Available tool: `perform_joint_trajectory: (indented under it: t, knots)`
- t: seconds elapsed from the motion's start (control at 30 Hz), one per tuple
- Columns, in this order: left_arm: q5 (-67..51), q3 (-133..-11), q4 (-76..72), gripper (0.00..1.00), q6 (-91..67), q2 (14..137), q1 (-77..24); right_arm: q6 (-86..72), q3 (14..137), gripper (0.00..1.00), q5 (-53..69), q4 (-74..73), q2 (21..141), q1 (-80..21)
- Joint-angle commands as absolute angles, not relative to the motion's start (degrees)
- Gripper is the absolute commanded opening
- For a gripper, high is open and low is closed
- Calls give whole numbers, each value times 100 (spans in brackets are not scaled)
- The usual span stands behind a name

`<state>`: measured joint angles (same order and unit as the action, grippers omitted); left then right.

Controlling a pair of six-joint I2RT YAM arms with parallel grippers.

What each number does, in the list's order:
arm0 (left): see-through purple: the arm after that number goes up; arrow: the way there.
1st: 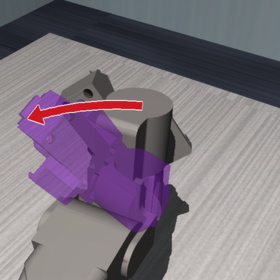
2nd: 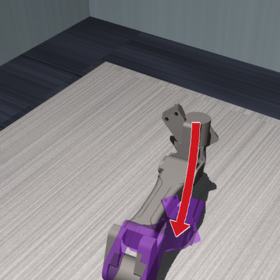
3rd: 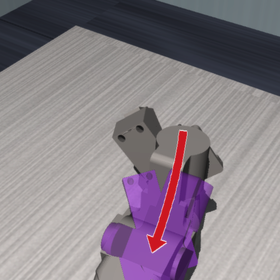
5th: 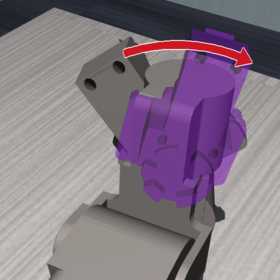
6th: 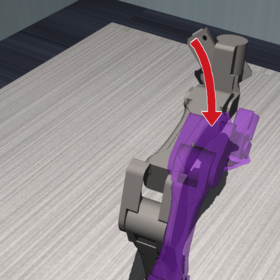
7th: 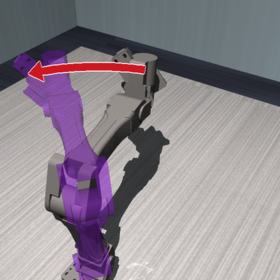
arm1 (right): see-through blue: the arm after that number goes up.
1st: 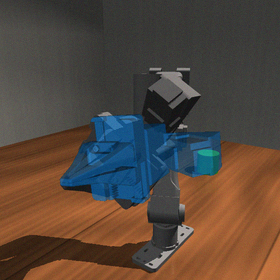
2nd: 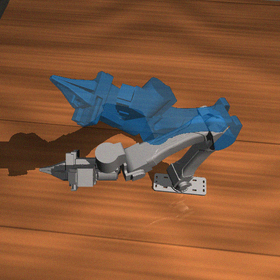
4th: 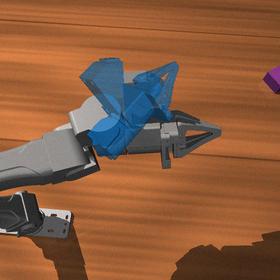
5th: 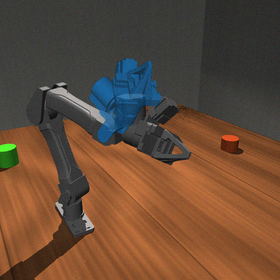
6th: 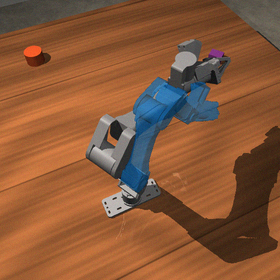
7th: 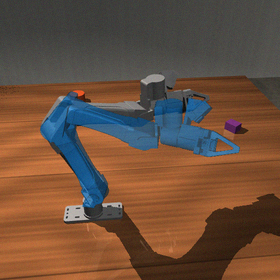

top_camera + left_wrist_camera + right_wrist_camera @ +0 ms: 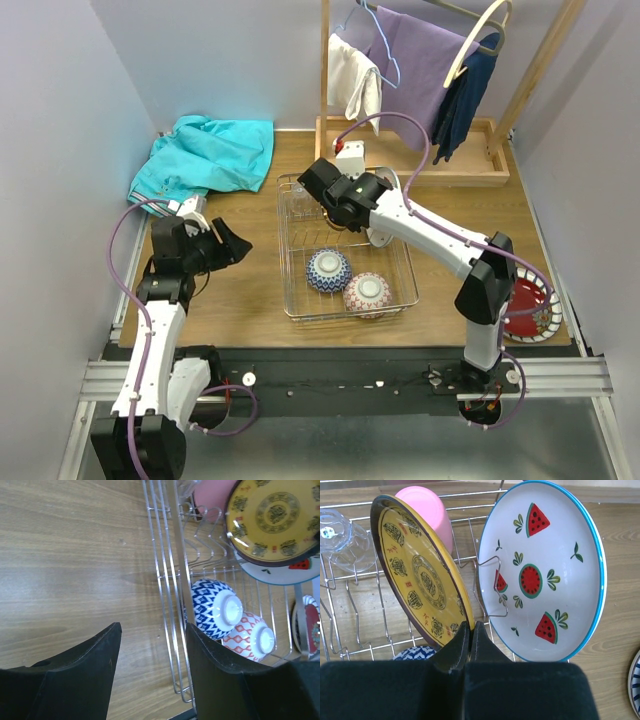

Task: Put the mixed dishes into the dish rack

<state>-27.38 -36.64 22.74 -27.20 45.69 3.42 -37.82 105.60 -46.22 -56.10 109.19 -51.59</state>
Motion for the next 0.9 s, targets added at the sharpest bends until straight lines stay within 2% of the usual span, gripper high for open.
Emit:
perform_joint_trajectory:
  t: [0.0, 0.27, 0.47, 0.67, 0.87]
  knots:
    - [-2866, -4208, 1495, 65, -2656, 4911, -200, -3867, 10783, 1, -4447, -5511, 11171, -5352]
    - [-2321, -4983, 1381, 65, -1916, 5590, -1194, -3727, 10942, 1, -4552, -5414, 11267, -5423]
    - [-2031, -4641, 276, 65, -1460, 5730, -1836, -3691, 10942, 0, -4869, -5335, 11101, -5414]
    - [-741, -4114, -736, 65, 120, 5678, -2662, -3761, 10986, 0, -4764, -5291, 10750, -5370]
    - [-290, -3613, -1493, 63, 1634, 5353, -3330, -4033, 11118, 1, -4343, -5291, 10573, -5195]
